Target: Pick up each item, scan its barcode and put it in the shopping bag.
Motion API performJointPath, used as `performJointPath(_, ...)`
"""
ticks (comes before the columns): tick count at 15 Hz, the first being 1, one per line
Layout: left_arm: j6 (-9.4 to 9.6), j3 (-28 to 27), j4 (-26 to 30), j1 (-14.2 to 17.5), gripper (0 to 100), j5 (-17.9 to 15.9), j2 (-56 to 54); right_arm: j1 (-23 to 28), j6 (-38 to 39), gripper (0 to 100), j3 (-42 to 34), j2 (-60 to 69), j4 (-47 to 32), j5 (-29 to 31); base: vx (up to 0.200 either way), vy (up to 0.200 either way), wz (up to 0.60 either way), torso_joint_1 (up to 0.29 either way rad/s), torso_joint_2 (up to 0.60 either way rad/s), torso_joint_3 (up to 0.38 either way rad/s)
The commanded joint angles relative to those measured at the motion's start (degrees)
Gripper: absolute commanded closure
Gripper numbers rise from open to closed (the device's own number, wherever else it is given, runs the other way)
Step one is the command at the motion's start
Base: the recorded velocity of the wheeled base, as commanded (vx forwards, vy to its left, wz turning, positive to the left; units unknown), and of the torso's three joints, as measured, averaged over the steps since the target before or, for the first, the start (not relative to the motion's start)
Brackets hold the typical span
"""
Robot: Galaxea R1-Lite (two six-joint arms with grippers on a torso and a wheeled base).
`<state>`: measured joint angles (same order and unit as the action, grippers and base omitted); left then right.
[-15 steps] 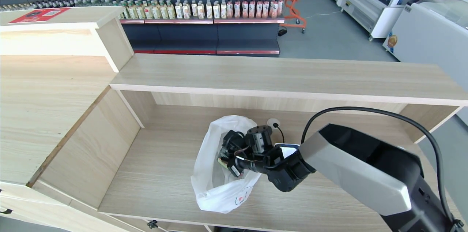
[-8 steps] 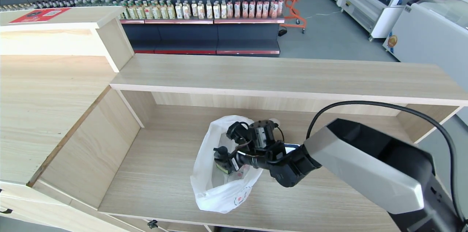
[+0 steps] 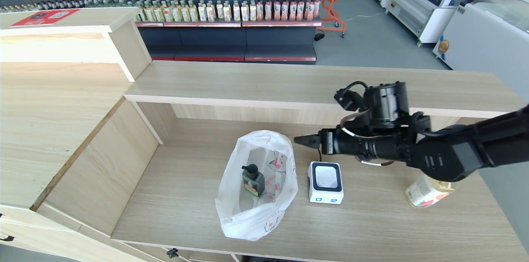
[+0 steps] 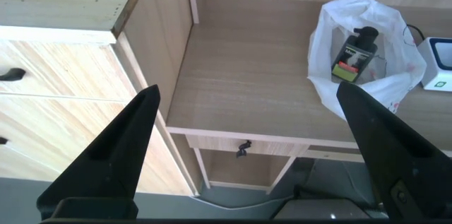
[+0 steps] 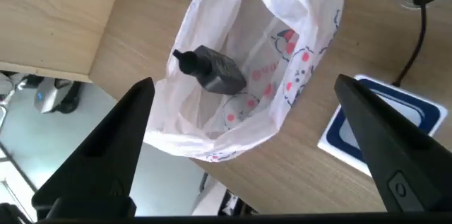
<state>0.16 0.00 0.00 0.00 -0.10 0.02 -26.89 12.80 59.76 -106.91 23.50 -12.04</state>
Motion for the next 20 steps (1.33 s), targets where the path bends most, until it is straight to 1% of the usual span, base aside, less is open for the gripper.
performJointPath(1, 0.02, 0.0, 0.0, 0.0, 0, 0.0, 0.0, 7.2, -0.8, 0, -9.3, 19.0, -4.6, -0.3, 0.000, 0.000, 0.00, 0.000, 0.00, 0.000)
performJointPath(2, 0.02, 0.0, 0.0, 0.0, 0, 0.0, 0.0, 9.5, -2.1, 0, -12.0, 23.7, -8.2, -0.3, 0.000, 0.000, 0.00, 0.000, 0.00, 0.000)
performJointPath(4, 0.02, 0.0, 0.0, 0.0, 0, 0.0, 0.0, 13.5, -2.3, 0, -16.6, 31.8, -14.7, -0.2, 0.000, 0.000, 0.00, 0.000, 0.00, 0.000)
performJointPath(5, 0.02, 0.0, 0.0, 0.0, 0, 0.0, 0.0, 14.9, -2.3, 0, -18.3, 34.3, -15.5, -0.2, 0.000, 0.000, 0.00, 0.000, 0.00, 0.000)
performJointPath(6, 0.02, 0.0, 0.0, 0.0, 0, 0.0, 0.0, 15.4, -2.3, 0, -18.9, 35.6, -16.3, -0.2, 0.000, 0.000, 0.00, 0.000, 0.00, 0.000)
performJointPath(7, 0.02, 0.0, 0.0, 0.0, 0, 0.0, 0.0, 16.2, -2.4, 0, -19.2, 37.6, -18.8, -0.2, 0.000, 0.000, 0.00, 0.000, 0.00, 0.000)
performJointPath(8, -0.07, 0.0, 0.0, 0.0, 0, 0.0, 0.0, 17.3, -2.3, 0, -19.1, 39.8, -23.3, -0.2, 0.000, 0.000, 0.00, 0.000, 0.00, 0.000)
performJointPath(9, -0.16, 0.0, 0.0, -0.1, 0, 0.0, 0.1, 17.8, -2.3, 0, -19.2, 40.6, -24.7, -0.2, 0.000, 0.000, 0.00, 0.000, 0.00, 0.000)
performJointPath(12, 0.11, 0.0, 0.0, 0.0, 0, 0.0, 0.0, 17.9, -2.3, 0, -20.0, 41.5, -25.2, -0.1, -0.200, 0.000, 0.00, 0.004, 0.00, 0.004)
performJointPath(14, -0.07, 0.0, 0.0, 0.0, 0, 0.1, 0.1, 17.9, -2.3, 0, -20.1, 41.5, -25.3, -0.1, -0.200, 0.000, 0.00, 0.007, 0.01, 0.000)
performJointPath(16, -0.16, 0.0, 0.0, 0.0, 0, 0.0, 0.1, 18.2, -3.0, 0, -22.5, 41.6, -25.4, 0.7, 0.000, 0.000, 0.00, 0.000, 0.00, 0.000)
performJointPath(17, -0.16, 0.0, 0.0, 0.0, 0, 0.0, 0.1, 18.5, -3.7, 0, -23.4, 41.5, -25.3, 2.1, 0.000, 0.000, 0.00, 0.000, 0.00, 0.000)
performJointPath(19, 0.02, 0.0, 0.0, 0.0, 0, 0.1, 0.1, 18.6, -4.1, 0, -23.4, 40.6, -25.3, 3.7, 0.000, -0.200, 0.00, 0.012, 0.00, 0.007)
performJointPath(20, 0.11, 0.0, 0.0, 0.0, 0, 0.1, 0.0, 21.1, -6.8, 0, -23.6, 38.5, -25.4, 7.6, 0.000, -0.200, 0.00, 0.012, 0.00, 0.002)
